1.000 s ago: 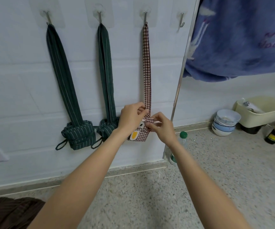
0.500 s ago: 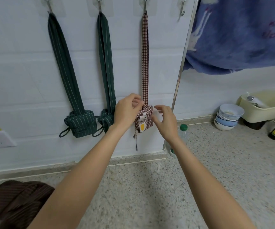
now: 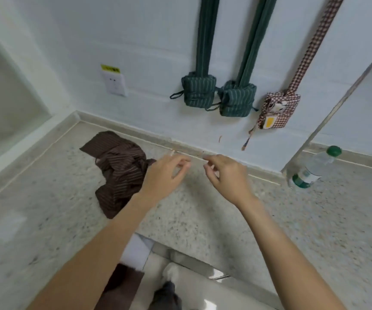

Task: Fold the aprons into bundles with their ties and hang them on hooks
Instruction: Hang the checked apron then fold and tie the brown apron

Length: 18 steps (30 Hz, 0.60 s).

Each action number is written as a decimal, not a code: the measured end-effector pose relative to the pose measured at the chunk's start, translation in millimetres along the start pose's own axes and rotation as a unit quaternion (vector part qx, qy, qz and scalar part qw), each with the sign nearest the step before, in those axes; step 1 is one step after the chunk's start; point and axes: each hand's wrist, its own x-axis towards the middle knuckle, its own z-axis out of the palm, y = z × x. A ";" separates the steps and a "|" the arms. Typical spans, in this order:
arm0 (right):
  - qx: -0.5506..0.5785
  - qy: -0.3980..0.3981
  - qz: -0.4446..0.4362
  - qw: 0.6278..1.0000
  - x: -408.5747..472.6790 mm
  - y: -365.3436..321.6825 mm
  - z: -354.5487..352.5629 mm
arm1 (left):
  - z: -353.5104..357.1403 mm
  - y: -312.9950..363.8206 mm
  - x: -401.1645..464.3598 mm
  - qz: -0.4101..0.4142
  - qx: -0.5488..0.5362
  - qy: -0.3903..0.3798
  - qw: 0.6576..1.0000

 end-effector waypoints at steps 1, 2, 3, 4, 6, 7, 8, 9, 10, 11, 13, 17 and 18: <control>-0.001 -0.054 0.008 0.999 -2.4 -3.5 15.5 | -1.2 -16.2 -17.0 -0.031 0.008 -0.010 0.999; -0.003 -0.107 0.006 0.994 -4.5 -11.2 35.5 | -6.0 -36.5 -38.1 -0.072 0.016 -0.022 0.997; -0.006 -0.155 0.007 0.988 -6.2 -17.4 52.6 | -8.9 -54.0 -54.9 -0.112 0.017 -0.036 0.993; -0.002 -0.193 0.009 0.981 -7.1 -23.2 65.8 | -11.1 -69.3 -67.7 -0.153 0.012 -0.048 0.987; 0.038 -0.244 0.014 0.969 -6.2 -41.4 95.6 | -20.8 -99.9 -92.1 -0.259 -0.009 -0.049 0.965; 0.062 -0.260 0.019 0.963 -2.8 -52.1 110.6 | -26.2 -117.0 -101.5 -0.320 -0.030 -0.041 0.946; 0.088 -0.268 0.030 0.959 1.0 -59.7 123.1 | -30.2 -131.0 -107.0 -0.375 -0.059 -0.029 0.925; 0.113 -0.277 0.041 0.953 6.5 -66.8 136.0 | -33.6 -145.8 -111.3 -0.416 -0.084 -0.009 0.906; 0.135 -0.284 0.051 0.948 11.6 -71.8 146.5 | -36.2 -158.1 -113.7 -0.443 -0.106 0.013 0.890; 0.150 -0.288 0.056 0.944 23.2 -77.9 161.6 | -41.1 -174.7 -112.1 -0.464 -0.120 0.036 0.877; 0.168 -0.289 0.078 0.939 49.1 -83.9 188.9 | -48.5 -202.9 -99.7 -0.485 -0.129 0.059 0.863; 0.184 -0.266 0.169 0.931 109.3 -87.1 241.7 | -57.5 -250.0 -49.9 -0.469 -0.143 0.062 0.869; 0.185 -0.265 0.198 0.925 123.2 -87.6 253.6 | -56.3 -263.6 -38.0 -0.463 -0.140 0.049 0.874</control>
